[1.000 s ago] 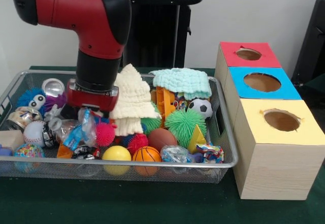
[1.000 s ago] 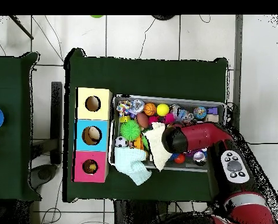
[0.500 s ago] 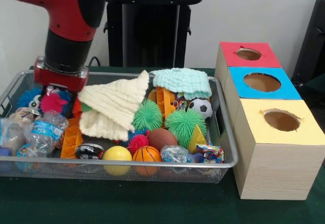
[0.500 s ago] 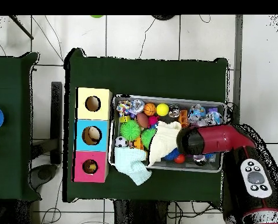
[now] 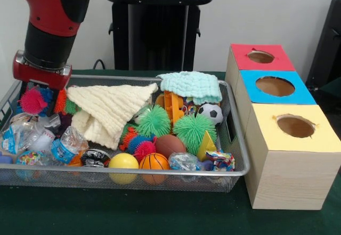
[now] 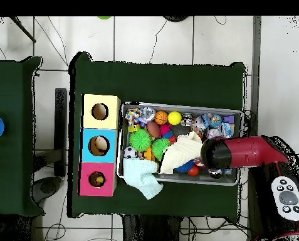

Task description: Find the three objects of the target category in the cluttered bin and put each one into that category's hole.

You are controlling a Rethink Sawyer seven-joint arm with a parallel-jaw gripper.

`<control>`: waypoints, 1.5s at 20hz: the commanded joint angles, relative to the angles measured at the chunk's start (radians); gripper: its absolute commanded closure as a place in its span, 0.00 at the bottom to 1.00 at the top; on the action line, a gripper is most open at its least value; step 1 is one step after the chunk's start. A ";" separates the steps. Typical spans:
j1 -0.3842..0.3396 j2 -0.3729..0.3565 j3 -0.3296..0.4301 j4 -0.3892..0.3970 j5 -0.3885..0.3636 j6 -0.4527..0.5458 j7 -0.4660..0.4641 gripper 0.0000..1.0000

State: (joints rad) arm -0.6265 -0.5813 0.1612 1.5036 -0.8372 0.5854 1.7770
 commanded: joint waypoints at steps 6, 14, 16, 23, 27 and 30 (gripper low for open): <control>-0.021 0.006 -0.004 0.101 -0.070 0.074 -0.214 0.00; -0.016 -0.145 -0.012 0.195 -0.008 0.184 -0.268 0.00; -0.019 -0.160 -0.011 0.197 -0.007 0.201 -0.273 0.00; -0.035 -0.170 0.018 0.205 -0.016 0.197 -0.248 0.00; -0.048 -0.180 0.028 0.221 -0.022 0.168 -0.231 0.00; -0.059 -0.176 0.035 0.235 -0.025 0.140 -0.214 0.00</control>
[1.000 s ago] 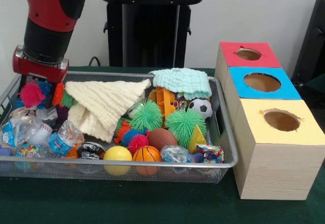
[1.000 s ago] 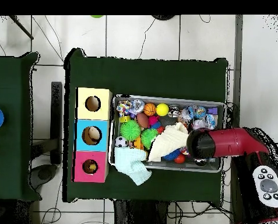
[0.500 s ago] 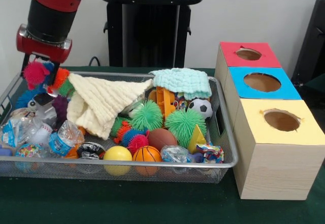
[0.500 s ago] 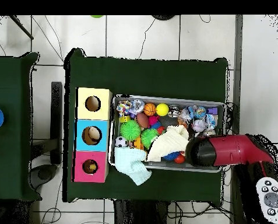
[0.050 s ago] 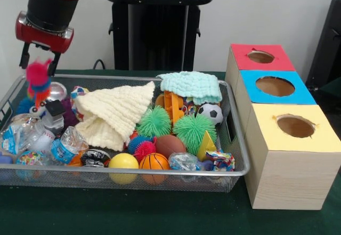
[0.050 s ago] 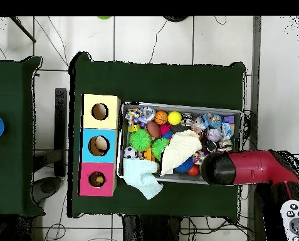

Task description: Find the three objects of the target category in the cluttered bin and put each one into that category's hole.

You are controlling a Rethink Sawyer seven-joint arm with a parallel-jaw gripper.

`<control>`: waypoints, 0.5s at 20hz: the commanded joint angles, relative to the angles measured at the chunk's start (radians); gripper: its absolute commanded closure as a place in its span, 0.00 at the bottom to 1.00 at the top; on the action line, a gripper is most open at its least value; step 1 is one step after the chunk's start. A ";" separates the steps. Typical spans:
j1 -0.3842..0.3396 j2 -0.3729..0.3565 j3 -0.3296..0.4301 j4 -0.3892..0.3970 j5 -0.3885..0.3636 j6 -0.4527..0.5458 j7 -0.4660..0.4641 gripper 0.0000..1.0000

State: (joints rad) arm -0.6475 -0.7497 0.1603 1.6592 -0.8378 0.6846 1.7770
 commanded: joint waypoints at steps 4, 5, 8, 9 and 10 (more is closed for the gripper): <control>-0.056 -0.006 0.056 0.098 -0.017 -0.005 -0.187 0.00; -0.059 -0.004 0.063 0.100 -0.010 -0.003 -0.186 0.00; -0.085 -0.002 0.110 0.122 0.030 -0.020 -0.192 0.00; -0.098 -0.005 0.131 0.143 0.048 -0.031 -0.192 0.00; -0.103 -0.007 0.141 0.151 0.057 -0.030 -0.192 0.00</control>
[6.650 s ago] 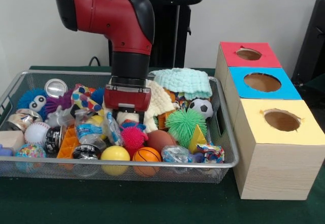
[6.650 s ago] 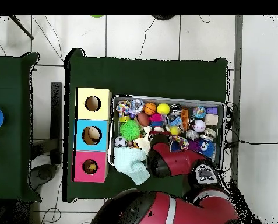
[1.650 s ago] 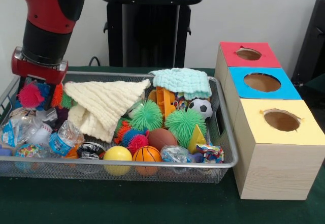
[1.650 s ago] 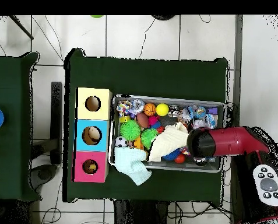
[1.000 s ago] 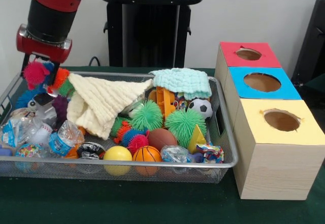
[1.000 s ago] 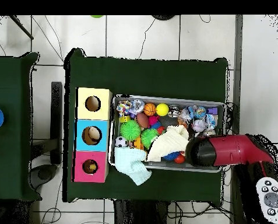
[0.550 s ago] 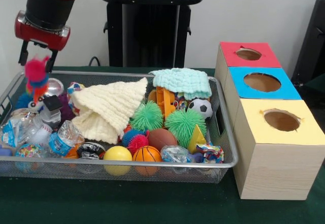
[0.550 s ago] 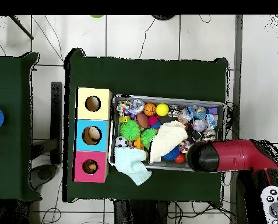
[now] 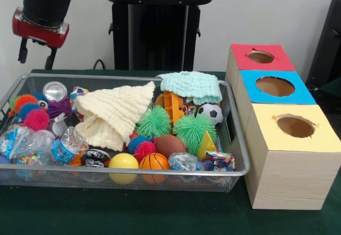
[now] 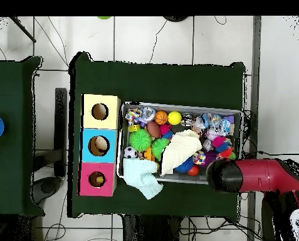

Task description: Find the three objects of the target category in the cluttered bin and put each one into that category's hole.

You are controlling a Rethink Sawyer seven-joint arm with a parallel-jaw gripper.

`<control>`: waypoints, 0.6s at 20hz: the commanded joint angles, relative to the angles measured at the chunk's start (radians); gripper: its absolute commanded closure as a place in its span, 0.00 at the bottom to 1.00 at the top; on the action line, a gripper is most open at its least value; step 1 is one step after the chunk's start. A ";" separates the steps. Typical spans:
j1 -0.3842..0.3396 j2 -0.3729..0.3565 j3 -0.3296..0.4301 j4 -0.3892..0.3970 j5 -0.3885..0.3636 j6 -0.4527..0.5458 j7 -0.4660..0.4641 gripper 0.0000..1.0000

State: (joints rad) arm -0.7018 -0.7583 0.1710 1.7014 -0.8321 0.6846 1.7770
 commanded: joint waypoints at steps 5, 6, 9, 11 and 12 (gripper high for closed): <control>-0.058 -0.026 0.172 0.200 0.117 -0.010 -0.164 0.00; -0.054 -0.035 0.178 0.224 0.130 -0.021 -0.142 0.00; -0.050 -0.057 0.204 0.300 0.183 -0.066 -0.067 0.00; -0.047 -0.064 0.224 0.339 0.224 -0.090 -0.023 0.00; -0.033 -0.073 0.217 0.347 0.228 -0.092 -0.006 0.00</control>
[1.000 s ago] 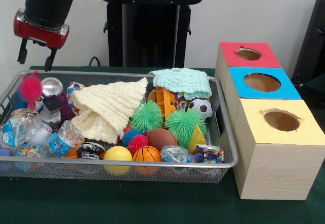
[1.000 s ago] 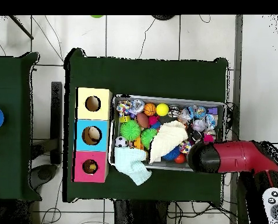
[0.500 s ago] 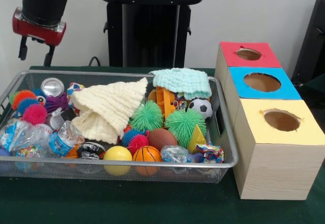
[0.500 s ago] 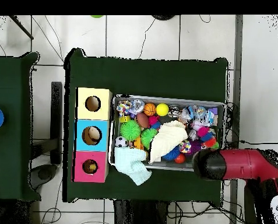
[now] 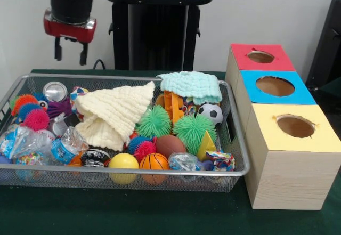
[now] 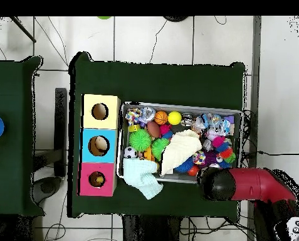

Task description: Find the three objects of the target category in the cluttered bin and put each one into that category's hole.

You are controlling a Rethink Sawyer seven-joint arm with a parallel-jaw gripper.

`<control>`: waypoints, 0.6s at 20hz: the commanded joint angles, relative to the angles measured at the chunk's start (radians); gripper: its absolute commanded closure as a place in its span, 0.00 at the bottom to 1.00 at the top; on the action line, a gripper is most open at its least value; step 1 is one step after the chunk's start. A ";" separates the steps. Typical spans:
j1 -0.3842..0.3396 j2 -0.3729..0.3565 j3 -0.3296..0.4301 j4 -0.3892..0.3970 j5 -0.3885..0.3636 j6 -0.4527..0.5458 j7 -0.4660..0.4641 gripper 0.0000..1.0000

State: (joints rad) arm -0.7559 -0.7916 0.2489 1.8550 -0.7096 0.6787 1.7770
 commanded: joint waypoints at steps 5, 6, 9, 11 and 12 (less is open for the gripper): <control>0.064 -0.056 0.124 0.239 0.151 -0.110 0.059 0.00; 0.070 -0.056 0.120 0.244 0.156 -0.116 0.065 0.00; 0.108 -0.054 0.100 0.283 0.178 -0.168 0.124 0.00; 0.139 -0.050 0.077 0.307 0.178 -0.227 0.163 0.00; 0.149 -0.043 0.067 0.312 0.180 -0.246 0.173 0.00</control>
State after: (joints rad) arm -0.6451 -0.8415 0.2872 2.0636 -0.5728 0.5679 1.7776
